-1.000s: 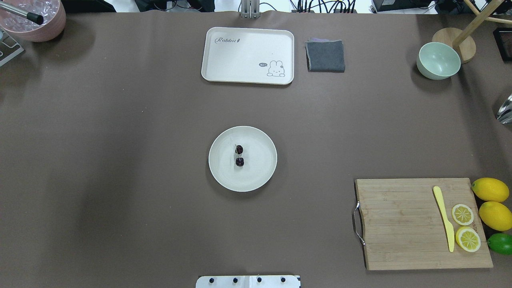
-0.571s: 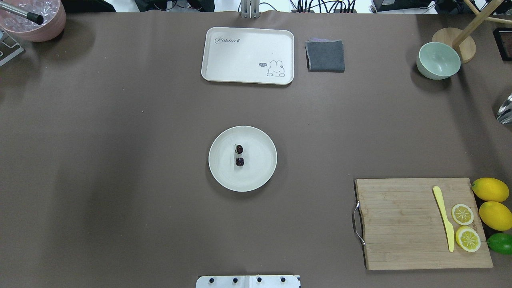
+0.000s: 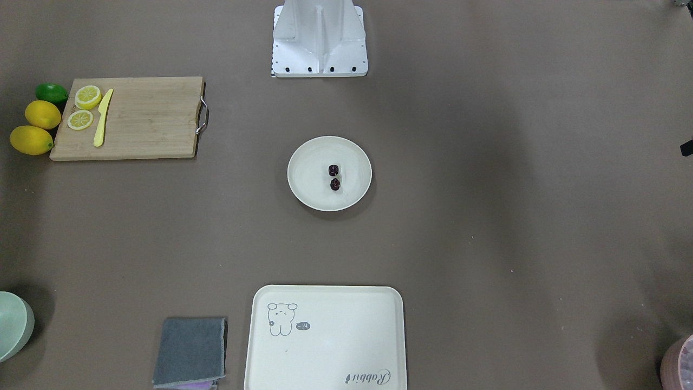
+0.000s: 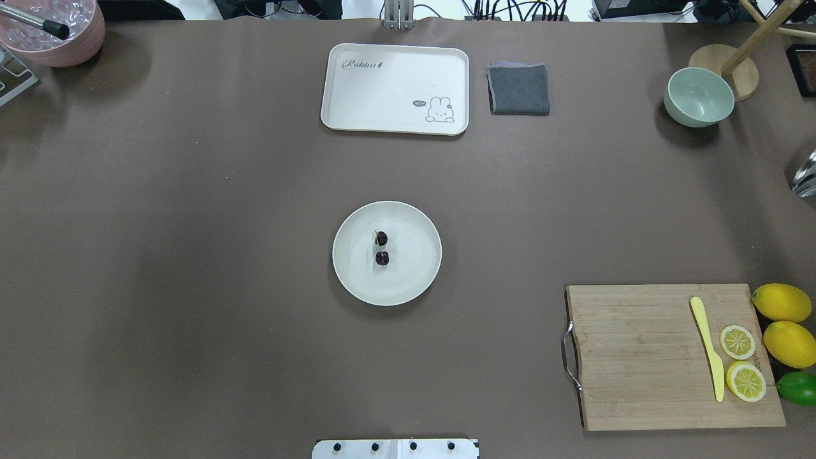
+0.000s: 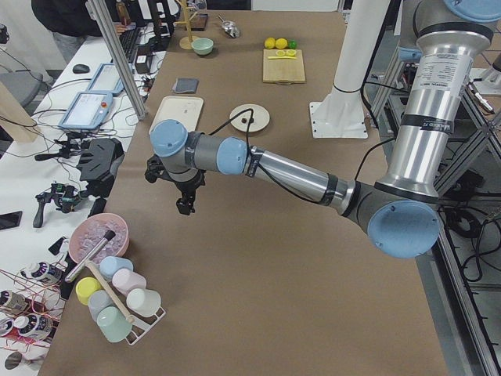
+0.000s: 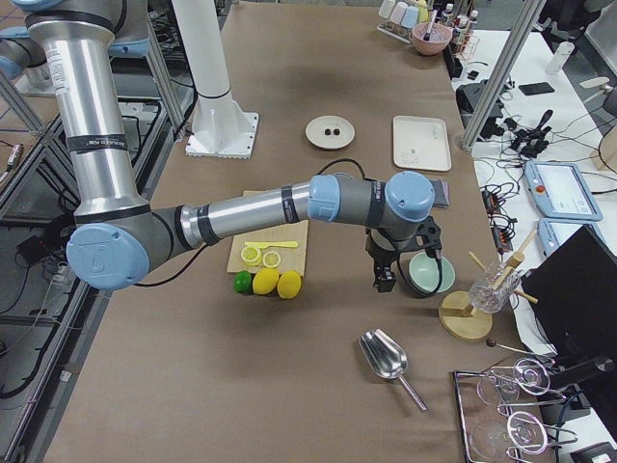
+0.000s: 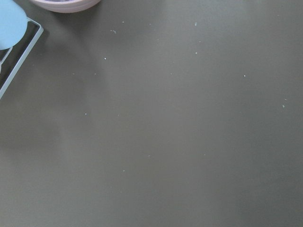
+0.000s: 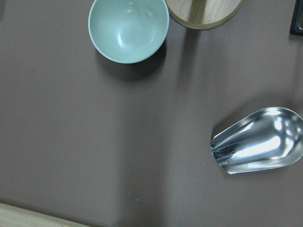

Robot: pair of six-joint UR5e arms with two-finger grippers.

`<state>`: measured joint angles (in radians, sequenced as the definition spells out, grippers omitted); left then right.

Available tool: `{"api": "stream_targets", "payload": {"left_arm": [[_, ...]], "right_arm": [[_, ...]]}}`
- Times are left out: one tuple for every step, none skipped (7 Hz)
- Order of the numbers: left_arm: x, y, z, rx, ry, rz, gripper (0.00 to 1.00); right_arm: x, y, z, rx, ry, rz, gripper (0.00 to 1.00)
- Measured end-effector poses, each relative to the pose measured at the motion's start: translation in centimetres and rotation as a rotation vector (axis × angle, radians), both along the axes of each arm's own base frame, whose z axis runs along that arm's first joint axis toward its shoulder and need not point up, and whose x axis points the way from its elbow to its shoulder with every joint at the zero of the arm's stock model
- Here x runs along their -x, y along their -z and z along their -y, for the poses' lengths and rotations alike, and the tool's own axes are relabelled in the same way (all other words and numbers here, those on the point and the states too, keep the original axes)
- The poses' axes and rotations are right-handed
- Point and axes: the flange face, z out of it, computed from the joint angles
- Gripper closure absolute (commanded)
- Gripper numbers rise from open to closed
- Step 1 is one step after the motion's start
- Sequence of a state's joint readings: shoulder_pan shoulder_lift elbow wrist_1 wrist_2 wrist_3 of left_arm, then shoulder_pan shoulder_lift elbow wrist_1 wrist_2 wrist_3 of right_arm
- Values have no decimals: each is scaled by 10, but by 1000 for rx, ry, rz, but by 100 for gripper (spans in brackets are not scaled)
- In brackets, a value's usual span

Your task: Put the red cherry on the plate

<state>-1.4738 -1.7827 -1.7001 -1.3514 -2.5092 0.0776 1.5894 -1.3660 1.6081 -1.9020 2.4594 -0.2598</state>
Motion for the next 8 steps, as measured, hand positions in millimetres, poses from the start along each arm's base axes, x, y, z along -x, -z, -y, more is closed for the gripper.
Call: {"api": "stream_targets", "payload": {"left_arm": [[-7, -5, 9, 21, -2, 31, 2], [-8, -18, 17, 59, 9, 59, 2], [-3, -36, 21, 96, 22, 84, 2], [5, -49, 22, 118, 37, 119, 2], [13, -57, 22, 122, 48, 173, 2], [18, -60, 23, 115, 54, 220, 2], [21, -59, 24, 107, 57, 240, 2], [22, -54, 27, 93, 58, 244, 2]], "right_arm": [[1, -17, 11, 18, 19, 2, 0], [0, -27, 14, 30, 26, -1, 0], [-2, -33, 14, 37, 27, -8, 0], [-4, -39, 12, 44, 29, -23, 0], [-8, -45, 11, 56, 26, -49, 0], [-13, -51, 9, 73, 21, -82, 0], [-16, -57, 5, 89, 16, -106, 0], [-18, -63, 1, 99, 14, -114, 0]]}}
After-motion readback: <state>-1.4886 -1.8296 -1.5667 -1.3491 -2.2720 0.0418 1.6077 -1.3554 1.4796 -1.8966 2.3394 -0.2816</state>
